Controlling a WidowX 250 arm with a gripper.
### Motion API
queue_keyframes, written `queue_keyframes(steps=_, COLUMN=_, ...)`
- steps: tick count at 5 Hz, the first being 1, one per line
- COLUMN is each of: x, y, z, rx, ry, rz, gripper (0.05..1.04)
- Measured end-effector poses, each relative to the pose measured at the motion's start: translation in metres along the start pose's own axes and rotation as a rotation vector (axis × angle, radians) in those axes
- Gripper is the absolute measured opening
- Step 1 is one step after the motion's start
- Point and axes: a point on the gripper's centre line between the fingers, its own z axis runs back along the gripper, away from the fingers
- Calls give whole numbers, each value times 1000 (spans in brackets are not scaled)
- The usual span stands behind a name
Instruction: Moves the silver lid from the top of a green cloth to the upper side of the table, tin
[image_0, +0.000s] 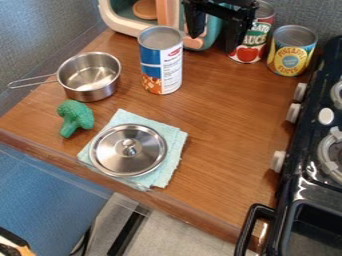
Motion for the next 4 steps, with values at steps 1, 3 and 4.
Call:
queue_keyframes(steps=1, x=-6, y=-1, z=-14, rx=-10, ry=39, rz=4, gripper=1001)
queue_keyframes(steps=3, x=-64, y=0, z=-10, rx=-40, ry=47, rz=42, gripper=1001)
queue_keyframes(steps=4, x=-86, y=8, z=-2, rx=-30, ry=28, rz=42, gripper=1001)
